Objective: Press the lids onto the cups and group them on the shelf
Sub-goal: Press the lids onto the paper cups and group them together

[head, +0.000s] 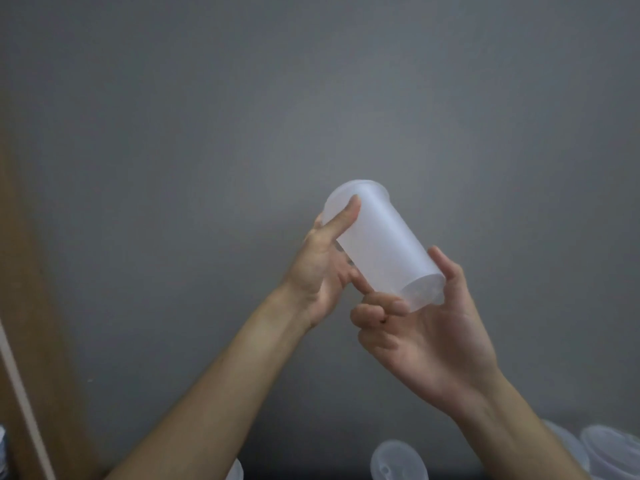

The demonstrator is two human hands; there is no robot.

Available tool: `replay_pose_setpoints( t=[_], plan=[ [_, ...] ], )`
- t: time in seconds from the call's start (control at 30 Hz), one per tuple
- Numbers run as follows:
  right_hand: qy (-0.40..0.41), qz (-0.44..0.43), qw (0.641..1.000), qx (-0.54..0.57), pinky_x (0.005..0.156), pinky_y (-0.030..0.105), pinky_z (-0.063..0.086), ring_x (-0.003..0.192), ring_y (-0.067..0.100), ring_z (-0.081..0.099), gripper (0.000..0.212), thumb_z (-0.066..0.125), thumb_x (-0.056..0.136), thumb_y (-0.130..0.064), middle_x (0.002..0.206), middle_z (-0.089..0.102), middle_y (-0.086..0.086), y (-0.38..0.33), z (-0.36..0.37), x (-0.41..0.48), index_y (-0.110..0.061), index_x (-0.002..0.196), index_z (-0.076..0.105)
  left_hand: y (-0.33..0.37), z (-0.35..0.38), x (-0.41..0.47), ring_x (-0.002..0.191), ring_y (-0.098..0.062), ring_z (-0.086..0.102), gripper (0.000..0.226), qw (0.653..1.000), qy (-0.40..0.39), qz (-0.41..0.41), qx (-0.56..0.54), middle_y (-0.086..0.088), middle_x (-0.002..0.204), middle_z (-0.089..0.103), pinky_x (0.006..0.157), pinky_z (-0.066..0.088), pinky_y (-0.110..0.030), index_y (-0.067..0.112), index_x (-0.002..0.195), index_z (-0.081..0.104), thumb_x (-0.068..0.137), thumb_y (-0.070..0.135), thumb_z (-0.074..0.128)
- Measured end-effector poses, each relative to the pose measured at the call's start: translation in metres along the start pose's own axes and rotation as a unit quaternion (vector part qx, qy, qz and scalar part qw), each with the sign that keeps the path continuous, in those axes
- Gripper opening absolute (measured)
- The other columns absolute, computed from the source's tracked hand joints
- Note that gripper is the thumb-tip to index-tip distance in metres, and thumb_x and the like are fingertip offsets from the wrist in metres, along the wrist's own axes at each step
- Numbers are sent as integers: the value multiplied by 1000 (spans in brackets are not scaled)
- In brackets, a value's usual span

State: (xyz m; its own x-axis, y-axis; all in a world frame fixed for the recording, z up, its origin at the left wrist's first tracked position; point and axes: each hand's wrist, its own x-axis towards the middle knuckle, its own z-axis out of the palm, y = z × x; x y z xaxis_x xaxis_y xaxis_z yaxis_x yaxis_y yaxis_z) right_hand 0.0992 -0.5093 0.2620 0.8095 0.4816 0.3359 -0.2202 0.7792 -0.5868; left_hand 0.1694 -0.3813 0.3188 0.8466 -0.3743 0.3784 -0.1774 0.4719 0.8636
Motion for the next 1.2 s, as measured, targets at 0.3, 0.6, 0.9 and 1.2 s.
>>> replay_pose_setpoints(
  t=[0.3,0.6,0.9,1.2],
  plan=[
    [49,28,995,-87,33,19,33,51,13,48,62,57,94,-57,77,54,7,-6,-9,-8,-4,125,54,2,-5,-1,100,-20,72,54,985,64,63,146,-2,117,69,67,58,-34,22,121,57,78,46,80],
    [5,42,999,-11,36,22,46,54,14,56,70,52,94,-63,72,56,8,-3,-14,-8,-2,127,48,-7,-1,0,92,-17,70,41,983,96,89,131,-2,110,68,61,57,-29,18,118,59,86,31,80],
    [49,37,997,-41,31,20,41,46,11,48,65,55,88,-60,64,50,6,-4,5,-6,-3,119,54,-8,-10,0,82,-24,70,67,991,71,-7,113,-7,110,67,54,51,-33,20,129,58,76,58,74],
    [-20,67,998,-4,37,22,46,50,14,54,73,47,96,-60,71,54,9,13,14,-1,0,138,48,-20,-14,-2,86,-25,68,95,993,59,-101,-3,-11,98,69,79,54,-33,4,132,62,62,67,77]
  ],
)
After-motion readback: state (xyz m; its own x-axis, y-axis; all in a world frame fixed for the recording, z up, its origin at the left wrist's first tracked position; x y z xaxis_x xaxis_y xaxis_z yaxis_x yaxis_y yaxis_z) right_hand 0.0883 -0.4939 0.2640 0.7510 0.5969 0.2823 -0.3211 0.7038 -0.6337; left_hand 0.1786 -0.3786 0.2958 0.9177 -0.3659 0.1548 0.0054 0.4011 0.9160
